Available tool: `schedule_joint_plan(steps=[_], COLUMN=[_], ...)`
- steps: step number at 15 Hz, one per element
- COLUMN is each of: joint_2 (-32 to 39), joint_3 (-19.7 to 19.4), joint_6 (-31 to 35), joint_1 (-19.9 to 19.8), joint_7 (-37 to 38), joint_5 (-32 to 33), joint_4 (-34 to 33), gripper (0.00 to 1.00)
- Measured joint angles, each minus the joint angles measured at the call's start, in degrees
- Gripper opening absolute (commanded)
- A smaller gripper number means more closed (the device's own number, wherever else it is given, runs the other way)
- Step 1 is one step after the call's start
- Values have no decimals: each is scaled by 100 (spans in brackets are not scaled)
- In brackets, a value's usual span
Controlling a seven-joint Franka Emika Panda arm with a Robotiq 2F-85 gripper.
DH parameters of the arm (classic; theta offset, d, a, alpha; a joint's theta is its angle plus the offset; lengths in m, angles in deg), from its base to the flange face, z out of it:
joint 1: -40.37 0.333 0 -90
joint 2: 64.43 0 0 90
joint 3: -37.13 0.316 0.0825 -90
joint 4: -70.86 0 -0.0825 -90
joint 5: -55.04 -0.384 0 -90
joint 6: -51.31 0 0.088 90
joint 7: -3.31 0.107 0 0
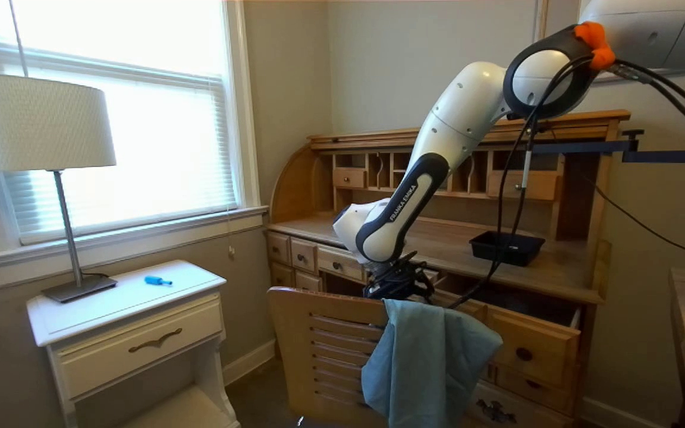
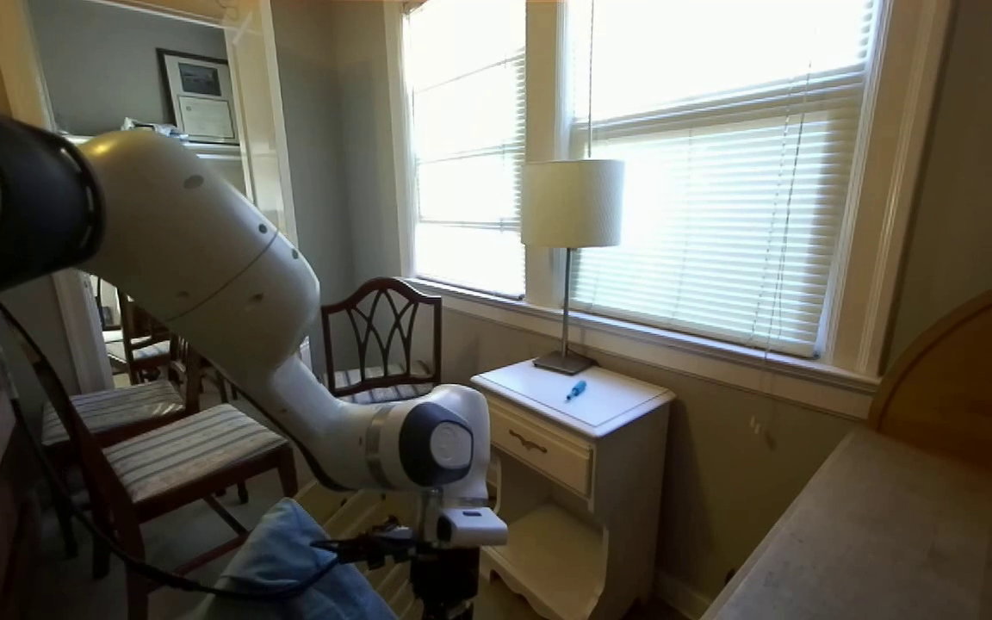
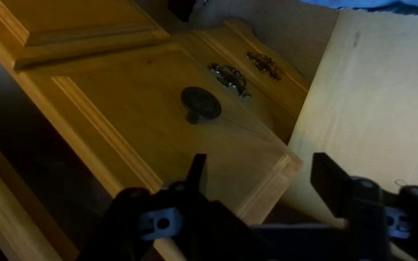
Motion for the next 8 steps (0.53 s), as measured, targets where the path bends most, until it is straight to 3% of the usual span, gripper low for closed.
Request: schedule_joint_plan(steps=[5,8], joint_2=[-778,-1396], joint_3=[44,-65], joint_6=[839,1259], joint_1=[-346,-347], joint_7=[-17,69], joint_5=[-18,-39], joint_4=[1123,1851], gripper=[100,100])
